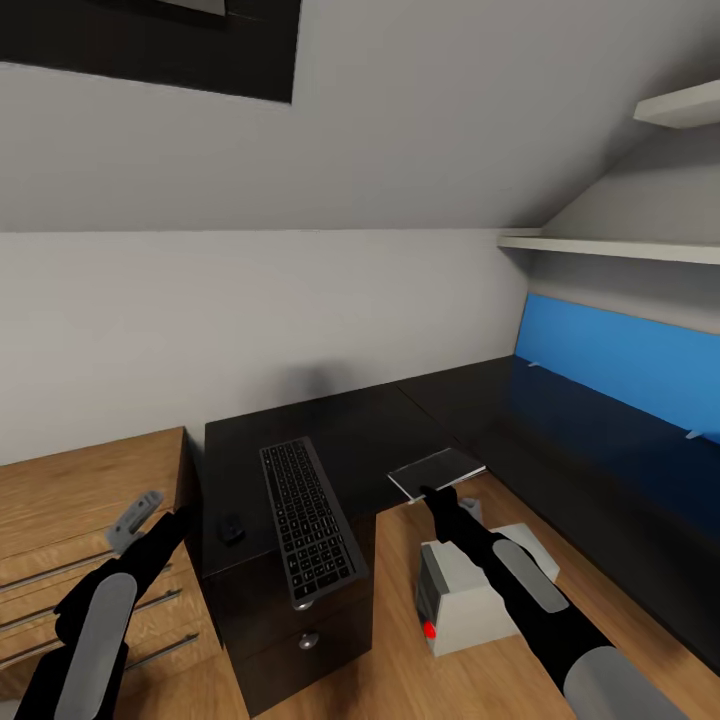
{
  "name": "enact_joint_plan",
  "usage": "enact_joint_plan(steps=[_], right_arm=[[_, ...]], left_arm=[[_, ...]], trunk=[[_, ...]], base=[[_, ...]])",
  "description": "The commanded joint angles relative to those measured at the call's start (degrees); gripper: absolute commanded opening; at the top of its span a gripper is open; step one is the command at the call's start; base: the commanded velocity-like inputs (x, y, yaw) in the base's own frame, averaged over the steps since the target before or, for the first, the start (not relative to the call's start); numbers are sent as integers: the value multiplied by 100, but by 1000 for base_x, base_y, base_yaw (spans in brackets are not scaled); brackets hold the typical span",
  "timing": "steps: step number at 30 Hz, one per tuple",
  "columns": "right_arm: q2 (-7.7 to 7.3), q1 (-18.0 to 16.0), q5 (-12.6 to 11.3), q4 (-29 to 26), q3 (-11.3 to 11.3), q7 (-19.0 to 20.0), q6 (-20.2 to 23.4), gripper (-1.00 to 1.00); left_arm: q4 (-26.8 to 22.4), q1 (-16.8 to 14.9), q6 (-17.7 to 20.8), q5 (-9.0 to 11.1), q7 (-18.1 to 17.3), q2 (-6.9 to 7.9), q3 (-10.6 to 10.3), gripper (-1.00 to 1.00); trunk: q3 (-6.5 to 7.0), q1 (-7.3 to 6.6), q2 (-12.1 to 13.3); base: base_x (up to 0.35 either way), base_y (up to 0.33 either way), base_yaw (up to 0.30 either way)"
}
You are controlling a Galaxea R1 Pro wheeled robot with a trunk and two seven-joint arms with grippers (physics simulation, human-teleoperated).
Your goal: In the bedroom, organize the workspace by keeping the computer under the desk, ensuring the monitor is on the desk, placing the keyboard on the desk next to the monitor, placing the mouse on the desk next to the keyboard, moving the folder from the swivel chair onto the desk next to the mouse, stacking the notebook on top of the folder with the pen on top of the notebook, and positioning the swivel chair next to the desk.
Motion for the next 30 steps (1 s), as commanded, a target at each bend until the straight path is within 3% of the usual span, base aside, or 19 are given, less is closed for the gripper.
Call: enact_joint_plan(steps=[1,30], right_arm=[[-8,-5,-40,2,19,14,-1,-100],[21,-5,-57,7,47,23,17,-100]], left_arm=[[-9,-5,20,52,37,-7,10,100],[-9,-5,21,38,15,-18,3,100]], trunk=[[-6,0,-4],[-6,0,-4]], base=[[0,0,0],[63,0,0]])
